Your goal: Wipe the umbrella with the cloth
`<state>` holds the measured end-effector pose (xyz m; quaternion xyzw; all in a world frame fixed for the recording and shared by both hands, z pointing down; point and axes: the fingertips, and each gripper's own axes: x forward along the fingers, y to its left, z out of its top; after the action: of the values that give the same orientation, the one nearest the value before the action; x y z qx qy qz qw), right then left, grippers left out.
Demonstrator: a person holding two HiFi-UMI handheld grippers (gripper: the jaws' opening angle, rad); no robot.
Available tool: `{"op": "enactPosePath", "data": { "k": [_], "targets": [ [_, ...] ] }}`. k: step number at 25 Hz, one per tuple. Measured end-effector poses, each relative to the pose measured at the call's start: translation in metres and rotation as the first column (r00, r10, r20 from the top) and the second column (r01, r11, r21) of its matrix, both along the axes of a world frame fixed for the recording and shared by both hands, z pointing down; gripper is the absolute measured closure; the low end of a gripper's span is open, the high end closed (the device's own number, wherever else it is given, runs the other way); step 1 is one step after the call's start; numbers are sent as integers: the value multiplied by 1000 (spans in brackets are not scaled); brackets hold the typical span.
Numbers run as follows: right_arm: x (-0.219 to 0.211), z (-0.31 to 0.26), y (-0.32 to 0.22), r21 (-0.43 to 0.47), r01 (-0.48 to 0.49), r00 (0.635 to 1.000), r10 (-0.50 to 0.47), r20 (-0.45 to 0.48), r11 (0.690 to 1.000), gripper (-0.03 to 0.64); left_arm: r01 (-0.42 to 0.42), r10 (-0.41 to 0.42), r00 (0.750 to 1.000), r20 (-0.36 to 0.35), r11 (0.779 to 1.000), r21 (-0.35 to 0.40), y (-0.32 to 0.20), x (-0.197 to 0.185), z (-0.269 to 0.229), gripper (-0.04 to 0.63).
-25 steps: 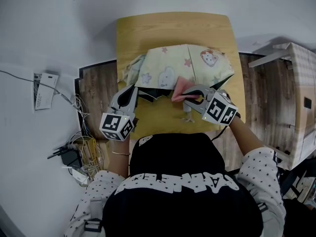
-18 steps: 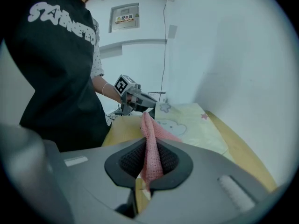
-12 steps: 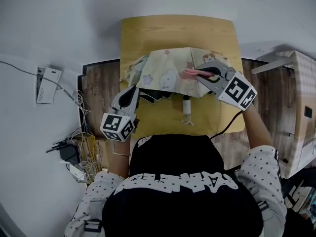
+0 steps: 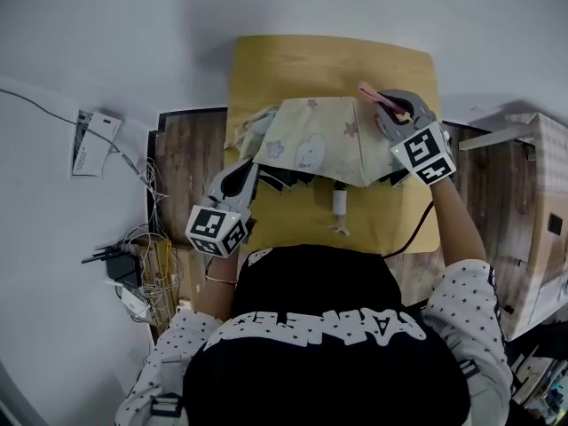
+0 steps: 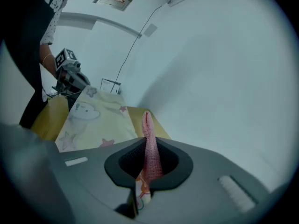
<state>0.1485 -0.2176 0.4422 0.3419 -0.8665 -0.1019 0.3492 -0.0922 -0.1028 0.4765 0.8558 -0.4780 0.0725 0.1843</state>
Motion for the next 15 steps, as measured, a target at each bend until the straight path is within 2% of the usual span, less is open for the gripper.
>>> {"op": "enactPosePath", "data": {
  "k": [5,13,15],
  "targets": [
    [-3,35,18,-87,44,998,-47,-34,995,583,0,0,1000,4,1000,-5,-2,-2,2,594],
    [-4,55,60,-171,80,995,-88,-37,982,583,-12,12,1000,-9,1000,-13,-2,-3,1,594],
    [-4,60,70,-187,84,995,-93,-39,979,583,-23,23,1000,14,1000,-8,-2,-3,2,594]
  ]
}}
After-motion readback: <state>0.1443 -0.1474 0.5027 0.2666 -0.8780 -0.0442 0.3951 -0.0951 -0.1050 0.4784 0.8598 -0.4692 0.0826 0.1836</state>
